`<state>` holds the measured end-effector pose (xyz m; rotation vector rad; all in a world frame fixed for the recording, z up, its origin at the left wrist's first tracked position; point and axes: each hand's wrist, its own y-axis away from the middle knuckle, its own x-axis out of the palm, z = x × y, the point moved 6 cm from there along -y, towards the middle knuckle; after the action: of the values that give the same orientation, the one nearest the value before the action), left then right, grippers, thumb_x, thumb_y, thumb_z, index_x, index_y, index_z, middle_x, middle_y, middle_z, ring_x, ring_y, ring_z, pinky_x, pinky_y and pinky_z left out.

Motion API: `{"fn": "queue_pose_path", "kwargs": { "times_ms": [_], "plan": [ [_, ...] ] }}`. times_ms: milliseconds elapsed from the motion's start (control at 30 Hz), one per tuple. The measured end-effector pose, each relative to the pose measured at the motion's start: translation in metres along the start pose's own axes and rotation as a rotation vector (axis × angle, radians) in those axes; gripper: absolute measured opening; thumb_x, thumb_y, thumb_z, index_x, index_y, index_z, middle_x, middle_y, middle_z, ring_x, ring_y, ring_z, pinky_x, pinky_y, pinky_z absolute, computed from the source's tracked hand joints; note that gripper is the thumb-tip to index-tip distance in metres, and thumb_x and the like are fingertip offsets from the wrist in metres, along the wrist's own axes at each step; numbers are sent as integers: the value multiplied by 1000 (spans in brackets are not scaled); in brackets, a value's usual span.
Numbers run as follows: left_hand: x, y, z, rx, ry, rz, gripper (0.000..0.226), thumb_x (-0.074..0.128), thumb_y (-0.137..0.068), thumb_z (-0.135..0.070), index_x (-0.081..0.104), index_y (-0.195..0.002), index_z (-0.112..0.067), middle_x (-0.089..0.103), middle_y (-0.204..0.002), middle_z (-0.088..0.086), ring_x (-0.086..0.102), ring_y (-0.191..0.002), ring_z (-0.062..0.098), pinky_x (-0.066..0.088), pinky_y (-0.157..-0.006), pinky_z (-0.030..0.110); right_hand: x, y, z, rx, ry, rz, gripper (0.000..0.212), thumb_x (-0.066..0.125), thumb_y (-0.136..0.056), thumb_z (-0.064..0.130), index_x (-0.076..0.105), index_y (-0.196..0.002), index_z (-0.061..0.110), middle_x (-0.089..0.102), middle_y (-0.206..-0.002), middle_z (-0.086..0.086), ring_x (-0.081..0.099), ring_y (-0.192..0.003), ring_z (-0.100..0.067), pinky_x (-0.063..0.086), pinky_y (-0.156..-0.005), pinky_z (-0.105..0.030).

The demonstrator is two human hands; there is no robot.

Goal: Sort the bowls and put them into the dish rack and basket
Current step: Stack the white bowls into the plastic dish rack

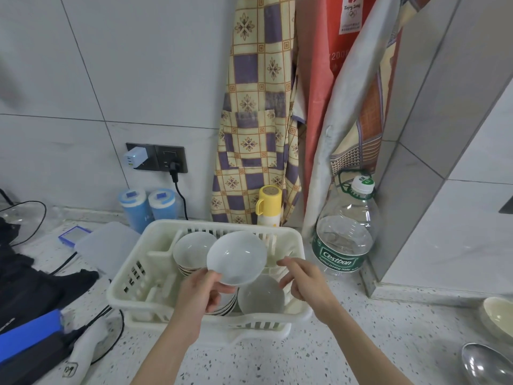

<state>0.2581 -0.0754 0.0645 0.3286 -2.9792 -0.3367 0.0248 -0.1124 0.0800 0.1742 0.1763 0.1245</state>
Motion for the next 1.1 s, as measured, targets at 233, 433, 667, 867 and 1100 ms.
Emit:
{"fn": "queue_pose_path", "kwargs": {
  "times_ms": [233,433,667,867,1100],
  "plan": [
    [38,8,17,-105,-82,113,19,51,-90,-9,69,-97,-4,74,-73,21,40,-41,12,29,-40,21,-14,5,10,-2,92,52,18,57,-95,30,66,-109,21,68,-61,-4,38,-41,-8,34,-44,-18],
    [51,7,29,-204,-161,203,17,49,-88,-14,65,-91,-9,76,-75,17,45,-39,10,30,-40,21,-21,3,-5,81,292,68,27,52,-83,6,64,-100,24,61,-47,2,46,-40,-10,37,-44,-20],
    [36,4,33,-246,-308,174,23,53,-95,-40,60,-102,-19,78,-77,8,42,-42,11,27,-39,17,-25,-11,-3,173,502,-6,11,50,-76,5,59,-69,5,64,-47,-8,41,-37,-11,35,-46,-22],
    [16,8,40,-185,-331,91,15,53,-92,-18,66,-89,-13,78,-85,5,41,-45,13,28,-40,19,-12,-23,-5,227,733,1,18,43,-65,7,49,-49,11,57,-37,2,39,-39,-10,31,-41,-18],
    [34,16,45,-240,-265,170,17,51,-92,-15,64,-87,-5,64,-87,7,58,-52,12,33,-43,22,9,-29,-26,300,750,12,13,42,-69,6,54,-76,8,66,-59,-6,59,-56,-19,50,-60,-27]
  ]
}}
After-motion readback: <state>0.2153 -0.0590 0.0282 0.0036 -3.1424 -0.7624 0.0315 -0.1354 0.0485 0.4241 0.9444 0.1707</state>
